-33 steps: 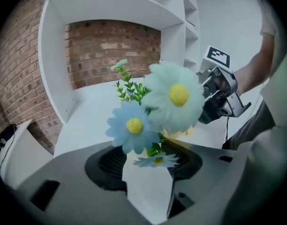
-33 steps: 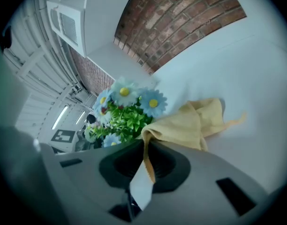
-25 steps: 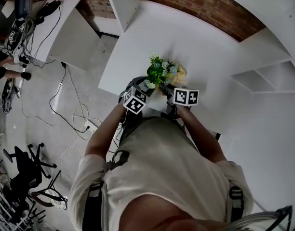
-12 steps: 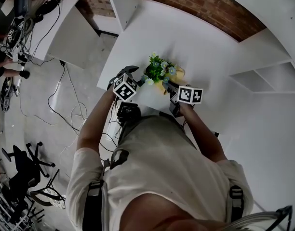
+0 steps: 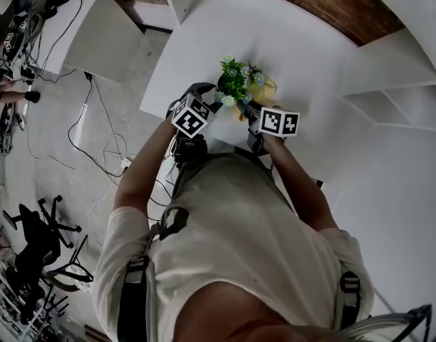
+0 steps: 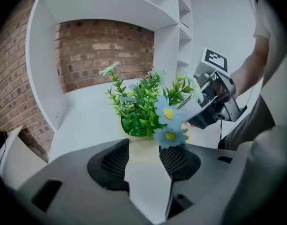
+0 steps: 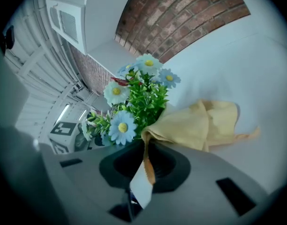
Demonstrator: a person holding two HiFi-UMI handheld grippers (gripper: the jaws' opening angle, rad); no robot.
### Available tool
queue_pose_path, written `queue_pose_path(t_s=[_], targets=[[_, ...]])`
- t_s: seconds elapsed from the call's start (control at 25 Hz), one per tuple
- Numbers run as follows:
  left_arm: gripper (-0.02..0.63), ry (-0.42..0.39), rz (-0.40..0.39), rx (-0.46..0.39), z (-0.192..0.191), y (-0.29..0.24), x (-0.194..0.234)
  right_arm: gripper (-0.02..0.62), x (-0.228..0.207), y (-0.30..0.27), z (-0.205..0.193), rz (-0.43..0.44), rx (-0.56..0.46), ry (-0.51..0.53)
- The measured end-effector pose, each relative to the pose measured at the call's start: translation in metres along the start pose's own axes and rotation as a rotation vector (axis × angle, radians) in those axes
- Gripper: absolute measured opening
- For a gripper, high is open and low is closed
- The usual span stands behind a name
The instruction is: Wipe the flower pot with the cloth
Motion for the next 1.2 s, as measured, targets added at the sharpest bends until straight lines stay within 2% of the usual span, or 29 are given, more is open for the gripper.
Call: queue_pose_path(t_s=[0.12,0.28,0.44,0.56,0.72,1.0,1.2], targets=[[0.234,0.023,-0.006,0.003,-0.002,0.006,-0.012,0.046,0.006,0.000,-0.010,0.003,0.024,0.005],[0.233,0.049,-0.024,-0.002,-0.009,0.010,-0.021,0.046,0.010,-0.002,-0.026,0.015,0.060,0.002],[0.235,-0.012,-0.010,0.008,-0.010,0.018,-0.016,0.046,0.015,0.007,-0.037,0.026,0.107,0.003],[0.268,-0.006,-0.028,0.023,-0.011,0.012,-0.005,0.046,0.010,0.015,-0.034,0.031,0.078,-0.019],[0.268,-0.013,-0.052,0.040,-0.012,-0.003,-0.001,0.046,0.000,0.020,-0.013,0.012,-0.004,-0.044],[0.250,-0.013,0.014,0.044,-0.014,-0.006,-0.022,0.046,-0.003,0.014,-0.014,-0.024,-0.019,-0.001],[0.250,0.036,0.051,0.046,-0.016,-0.008,-0.041,0.046,-0.003,0.014,-0.035,-0.029,0.027,0.000]])
Point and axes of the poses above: the fingertips, and each gripper's own axes: y backward along the fingers, x to its left, z out of its top, the point moved 3 cm from there along y, backward along the fingers, and after that the axes turned 1 degree about -x, right-handed, at the moved point
